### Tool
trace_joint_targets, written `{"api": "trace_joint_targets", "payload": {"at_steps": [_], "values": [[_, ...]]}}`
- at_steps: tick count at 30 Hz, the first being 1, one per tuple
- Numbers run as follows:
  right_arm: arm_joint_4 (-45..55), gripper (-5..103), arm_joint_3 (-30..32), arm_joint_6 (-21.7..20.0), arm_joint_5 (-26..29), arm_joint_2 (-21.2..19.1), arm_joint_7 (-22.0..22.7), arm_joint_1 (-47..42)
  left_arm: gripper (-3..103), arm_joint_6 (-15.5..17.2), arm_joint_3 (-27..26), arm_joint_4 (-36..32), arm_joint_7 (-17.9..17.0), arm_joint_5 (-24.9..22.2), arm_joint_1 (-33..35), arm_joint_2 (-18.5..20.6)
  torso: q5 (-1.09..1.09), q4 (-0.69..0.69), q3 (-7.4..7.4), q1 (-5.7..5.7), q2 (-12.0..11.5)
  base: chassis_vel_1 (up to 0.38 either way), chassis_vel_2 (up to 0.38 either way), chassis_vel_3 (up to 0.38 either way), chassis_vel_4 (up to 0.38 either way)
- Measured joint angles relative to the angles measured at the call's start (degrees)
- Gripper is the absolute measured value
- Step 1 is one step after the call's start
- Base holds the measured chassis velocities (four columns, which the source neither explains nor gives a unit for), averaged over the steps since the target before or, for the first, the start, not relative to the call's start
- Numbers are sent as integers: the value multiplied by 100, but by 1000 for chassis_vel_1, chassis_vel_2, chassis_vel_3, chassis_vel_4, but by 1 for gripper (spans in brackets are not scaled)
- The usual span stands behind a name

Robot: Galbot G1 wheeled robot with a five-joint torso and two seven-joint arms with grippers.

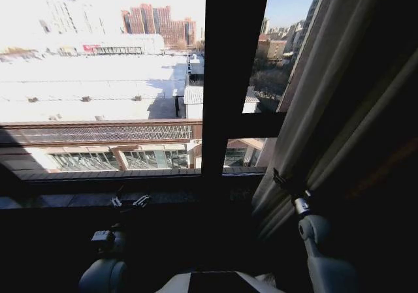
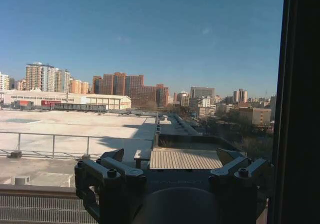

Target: Open the curtains by pulling them apart, changing their state from closed to fully open.

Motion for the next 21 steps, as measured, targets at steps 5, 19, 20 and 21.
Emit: {"api": "trace_joint_targets", "payload": {"at_steps": [5,19,20,21], "values": [[164,99,189,158,4,54,72,-448,100,67,-82,-74,-14,-184,-225,159,2,1,0,0,0,0,0,0,0],[483,100,108,218,193,228,235,-556,100,458,27,254,107,-225,-761,252,1,2,1,1,0,0,0,0,0],[489,100,67,196,127,246,234,-489,100,458,-11,273,135,-212,-719,257,1,2,1,1,-1,0,0,0,0],[489,100,50,189,103,255,235,-451,100,458,-43,275,144,-210,-685,261,1,2,1,1,0,0,0,0,0]]}}
